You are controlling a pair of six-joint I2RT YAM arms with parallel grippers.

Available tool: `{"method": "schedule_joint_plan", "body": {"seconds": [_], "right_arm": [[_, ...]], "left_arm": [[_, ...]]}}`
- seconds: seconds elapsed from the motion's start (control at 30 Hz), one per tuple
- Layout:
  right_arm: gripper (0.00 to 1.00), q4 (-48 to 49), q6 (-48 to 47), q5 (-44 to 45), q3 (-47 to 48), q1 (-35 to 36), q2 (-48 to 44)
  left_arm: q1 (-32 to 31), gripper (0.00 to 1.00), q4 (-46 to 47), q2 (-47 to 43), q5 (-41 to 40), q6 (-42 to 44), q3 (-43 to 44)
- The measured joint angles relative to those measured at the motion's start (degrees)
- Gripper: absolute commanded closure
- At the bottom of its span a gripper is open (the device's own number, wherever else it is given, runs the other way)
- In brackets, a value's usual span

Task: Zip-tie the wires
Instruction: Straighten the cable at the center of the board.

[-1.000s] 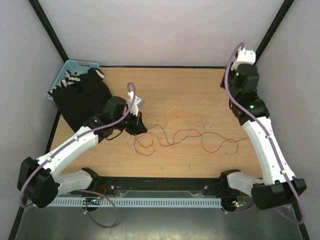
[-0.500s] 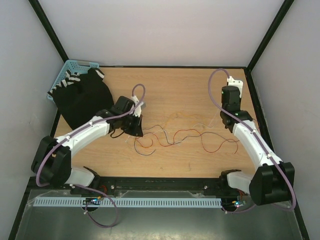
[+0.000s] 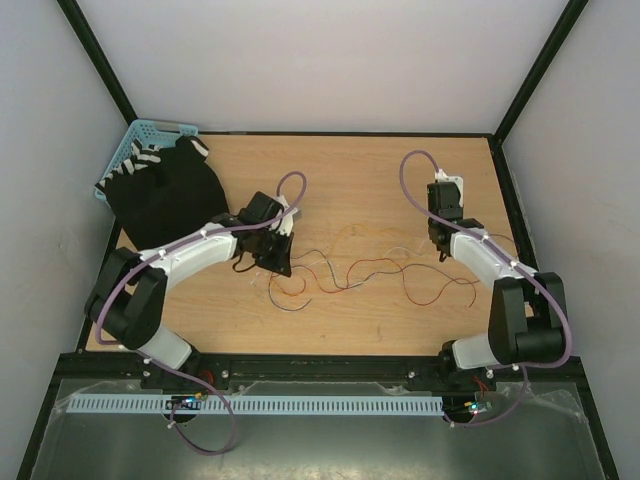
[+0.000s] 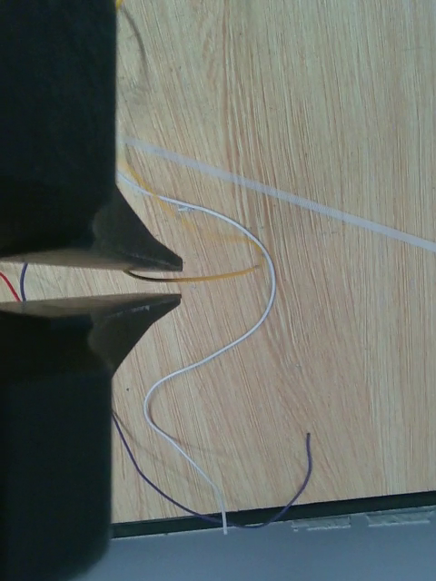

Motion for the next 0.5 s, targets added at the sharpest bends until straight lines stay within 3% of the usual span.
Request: {"method": "schedule_joint_plan", "body": {"seconds": [0.17,0.3,0.5], "right_arm": [[0.56,0.13,-0.07,-0.81,0.02,-0.22,0.90],[0.53,-0.55,-0.39,-1.77,0.66,-0.26,0.85],[0.41,-1.03,-0.09,-6.16,2.10,-0.26,-1.62]], "left_arm": [[-0.39,1.00,-0.07,2.78,-0.55,-0.02,0.44],[-0.39,1.00,-0.04,4.33,-1.16,0.00,0.74],[-0.42,0.99,-0.04,6.14,-1.51,0.04,0.76]]}}
